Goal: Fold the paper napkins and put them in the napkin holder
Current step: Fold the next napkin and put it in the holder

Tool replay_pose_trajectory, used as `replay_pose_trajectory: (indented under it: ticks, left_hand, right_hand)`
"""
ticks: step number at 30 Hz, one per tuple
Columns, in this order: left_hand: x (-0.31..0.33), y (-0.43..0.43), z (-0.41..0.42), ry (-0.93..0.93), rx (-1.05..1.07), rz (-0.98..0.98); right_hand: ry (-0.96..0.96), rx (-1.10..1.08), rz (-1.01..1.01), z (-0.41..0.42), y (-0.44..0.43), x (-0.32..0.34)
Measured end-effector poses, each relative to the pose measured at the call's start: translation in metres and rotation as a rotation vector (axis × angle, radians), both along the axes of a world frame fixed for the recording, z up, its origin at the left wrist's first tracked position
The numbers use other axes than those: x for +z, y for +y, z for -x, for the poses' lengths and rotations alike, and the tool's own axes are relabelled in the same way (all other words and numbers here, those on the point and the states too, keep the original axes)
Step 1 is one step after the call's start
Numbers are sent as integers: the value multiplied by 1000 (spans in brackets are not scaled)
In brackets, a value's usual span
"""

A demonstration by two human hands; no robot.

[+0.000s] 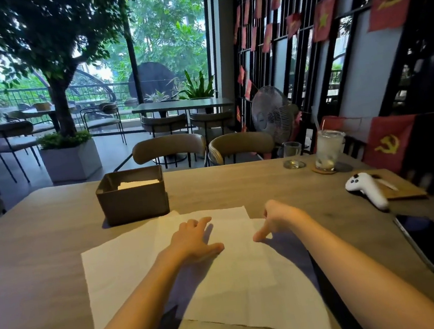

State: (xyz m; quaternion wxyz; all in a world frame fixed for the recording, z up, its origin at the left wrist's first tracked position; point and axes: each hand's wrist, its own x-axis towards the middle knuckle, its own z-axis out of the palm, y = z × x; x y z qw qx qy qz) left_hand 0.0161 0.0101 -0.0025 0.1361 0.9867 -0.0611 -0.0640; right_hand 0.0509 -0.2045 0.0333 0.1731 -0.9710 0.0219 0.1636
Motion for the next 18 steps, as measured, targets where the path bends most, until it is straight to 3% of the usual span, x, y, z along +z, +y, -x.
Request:
replay_pose_trajectory:
  ticks: [4, 8, 11, 15, 18]
  left_hand:
    - [-3, 0, 3, -47, 24, 35]
    - [-5, 4, 4, -102, 46, 209]
    - [3, 4, 7, -130, 56, 597]
    - [16, 7, 13, -46, 231, 1041]
    - [30, 10, 20, 187, 376, 1528]
  right_hand:
    - [-38, 40, -99, 3, -1, 5]
    - [-125, 98, -222, 10, -3, 29]
    - [-204, 171, -337, 16, -5, 60]
    - [-297, 209, -583, 23, -7, 94]
    - [-362, 187, -778, 24, -7, 108]
